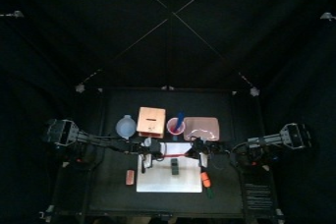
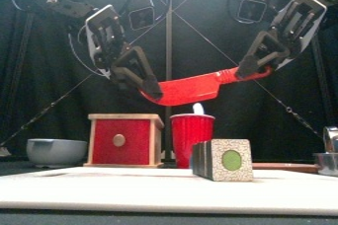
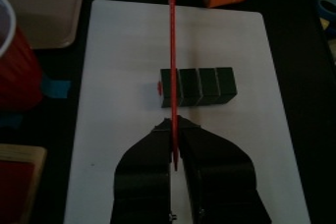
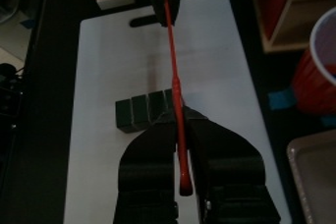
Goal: Place sushi on board then cut the sushi with the knife then place the pieces on the plate
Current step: Cut the sushi into 4 pieces
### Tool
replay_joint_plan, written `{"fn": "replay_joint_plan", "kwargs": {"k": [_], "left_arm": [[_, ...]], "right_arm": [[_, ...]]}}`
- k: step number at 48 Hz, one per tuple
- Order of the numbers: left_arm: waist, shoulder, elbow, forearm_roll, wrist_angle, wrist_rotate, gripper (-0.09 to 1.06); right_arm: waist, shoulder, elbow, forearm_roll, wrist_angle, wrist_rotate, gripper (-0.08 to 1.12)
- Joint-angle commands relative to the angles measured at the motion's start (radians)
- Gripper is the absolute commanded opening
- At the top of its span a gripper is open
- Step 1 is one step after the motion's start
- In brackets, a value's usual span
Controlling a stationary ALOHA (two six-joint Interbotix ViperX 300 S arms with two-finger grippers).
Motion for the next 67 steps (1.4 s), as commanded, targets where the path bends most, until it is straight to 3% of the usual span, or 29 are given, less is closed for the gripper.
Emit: {"fn": "replay_joint_plan", "kwargs": {"k": [1, 19, 32, 67], "left_arm": [[-0.017, 0.014, -0.048, -0.011, -0.006, -0.002, 0.36], [-0.029, 0.067, -0.081, -0.072, -0.006, -0.002, 0.36], [-0.031, 0.092, -0.086, -0.072, -0.005, -0.003, 0.36], [-0.032, 0.143, -0.087, -0.107, -0.005, -0.002, 0.36]], "right_arm": [[0.006, 0.011, -0.005, 0.052, 0.026, 0.003, 0.32], [0.0, 0.049, -0.008, 0.069, 0.097, 0.002, 0.32], [-0.018, 0.078, -0.008, 0.066, 0.1, 0.002, 0.32], [-0.031, 0.141, -0.02, 0.064, 0.109, 0.0, 0.32]]}}
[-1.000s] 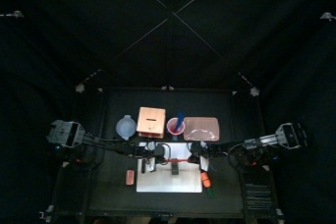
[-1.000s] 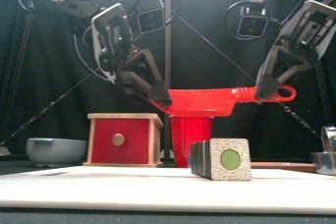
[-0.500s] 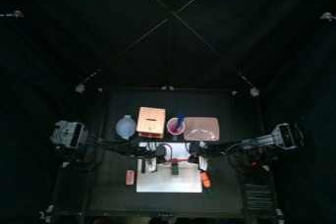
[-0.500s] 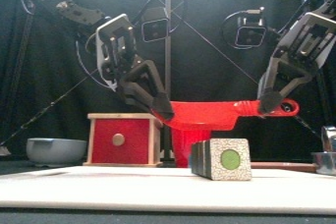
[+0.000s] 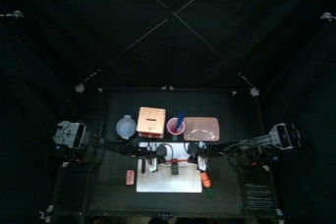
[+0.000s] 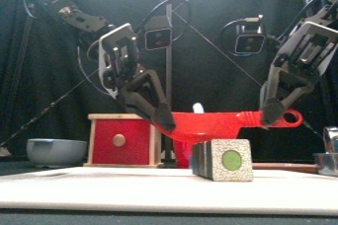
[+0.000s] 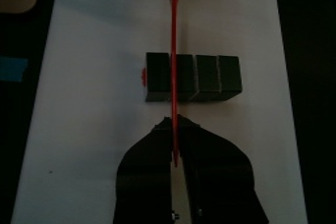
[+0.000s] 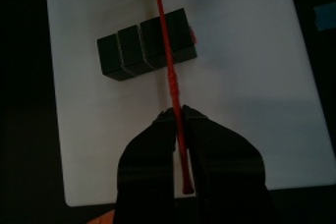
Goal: Place sushi on board then cut the sushi with the knife then place the pieces on the plate
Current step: Cut the sushi into 4 pieces
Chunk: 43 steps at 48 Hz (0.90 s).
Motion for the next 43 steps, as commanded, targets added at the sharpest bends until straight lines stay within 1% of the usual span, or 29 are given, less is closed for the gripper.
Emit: {"fn": "replay_joint_plan", "kwargs": {"k": [1, 25, 35, 43], "left_arm": [[-0.002, -0.006, -0.023, -0.003, -0.003, -0.002, 0.36], [-0.002, 0.011, -0.023, -0.005, -0.003, -0.003, 0.36], [0.0, -0.003, -0.034, -0.003, -0.003, -0.002, 0.36], [-0.006, -0.021, -0.035, -0.005, -0.003, -0.002, 0.36]], "right_arm": [[-0.012, -0.008, -0.017, 0.0, -0.003, 0.002, 0.32], [-0.032, 0.003, -0.02, -0.014, 0.002, 0.002, 0.32], [-0.031, 0.0, -0.038, -0.015, 0.002, 0.0, 0.32], [-0.025, 0.0, -0.057, -0.018, 0.023, 0.002, 0.32]]}}
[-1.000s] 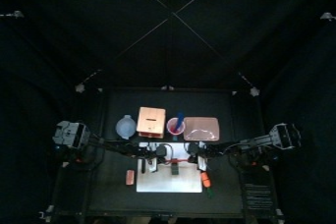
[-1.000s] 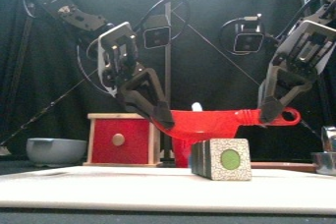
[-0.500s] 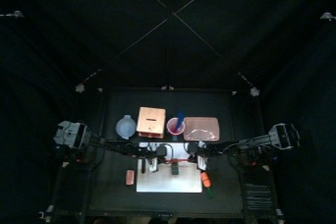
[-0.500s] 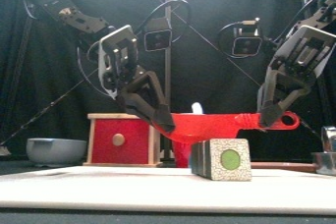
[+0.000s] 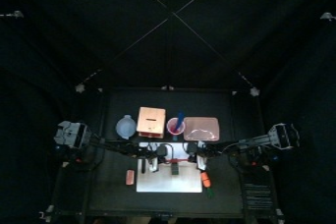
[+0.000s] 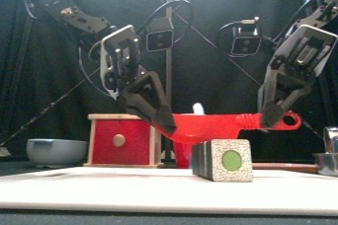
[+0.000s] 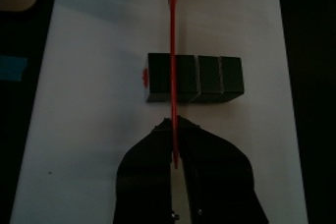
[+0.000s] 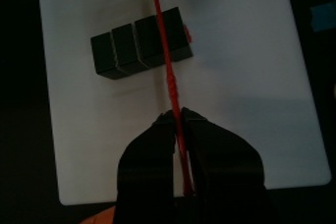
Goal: Place sushi on board then cut the sushi with the knife then place the pieces on the plate
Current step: Cut the sushi into 4 pieces
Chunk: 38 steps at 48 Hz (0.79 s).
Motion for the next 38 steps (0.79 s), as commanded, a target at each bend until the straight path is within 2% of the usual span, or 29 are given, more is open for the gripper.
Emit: {"fn": "replay_joint_plan", "kwargs": {"k": [1, 13, 38], "left_arm": [[-0.006, -0.029, -0.028, -0.002, -0.005, -0.002, 0.36], [-0.014, -0.029, -0.029, -0.002, -0.006, -0.003, 0.36], [-0.008, 0.006, -0.025, -0.002, -0.005, -0.003, 0.36]], "right_arm": [[-0.006, -0.011, -0.035, -0.002, 0.009, 0.003, 0.32], [-0.003, -0.009, -0.037, -0.002, 0.025, 0.003, 0.32], [-0.012, 0.003, -0.028, -0.025, 0.025, 0.005, 0.32]]}}
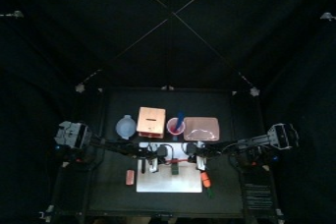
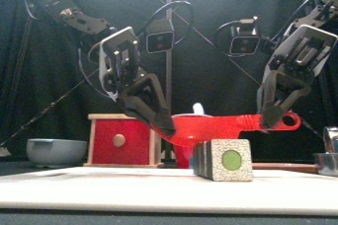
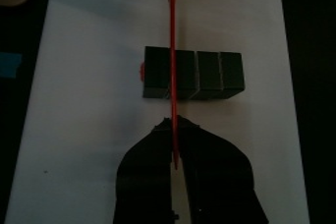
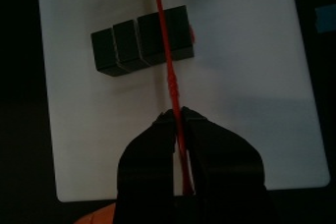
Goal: Place sushi on board then cut the sushi with the knife then place the pieces on the plate
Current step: Cut the sushi into 4 pieces
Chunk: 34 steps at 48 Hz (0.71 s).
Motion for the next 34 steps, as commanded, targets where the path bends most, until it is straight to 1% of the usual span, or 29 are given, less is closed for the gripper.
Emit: {"fn": "replay_joint_plan", "kwargs": {"k": [1, 17, 26, 29, 34], "left_arm": [[0.003, -0.003, -0.023, -0.002, -0.005, -0.002, 0.36], [0.015, 0.048, -0.025, 0.0, -0.005, 0.0, 0.36], [0.028, 0.063, -0.025, 0.002, -0.005, 0.003, 0.36], [0.034, 0.063, -0.023, 0.006, -0.005, 0.005, 0.36], [0.048, 0.063, -0.025, 0.023, -0.005, 0.005, 0.36]], "right_arm": [[-0.009, -0.008, -0.014, 0.0, -0.005, 0.003, 0.32], [-0.005, 0.055, -0.011, 0.008, -0.002, 0.005, 0.32], [-0.005, 0.087, -0.018, 0.002, 0.002, 0.003, 0.32], [-0.009, 0.089, -0.018, 0.0, 0.002, 0.003, 0.32], [-0.02, 0.089, -0.017, -0.006, 0.002, 0.002, 0.32]]}}
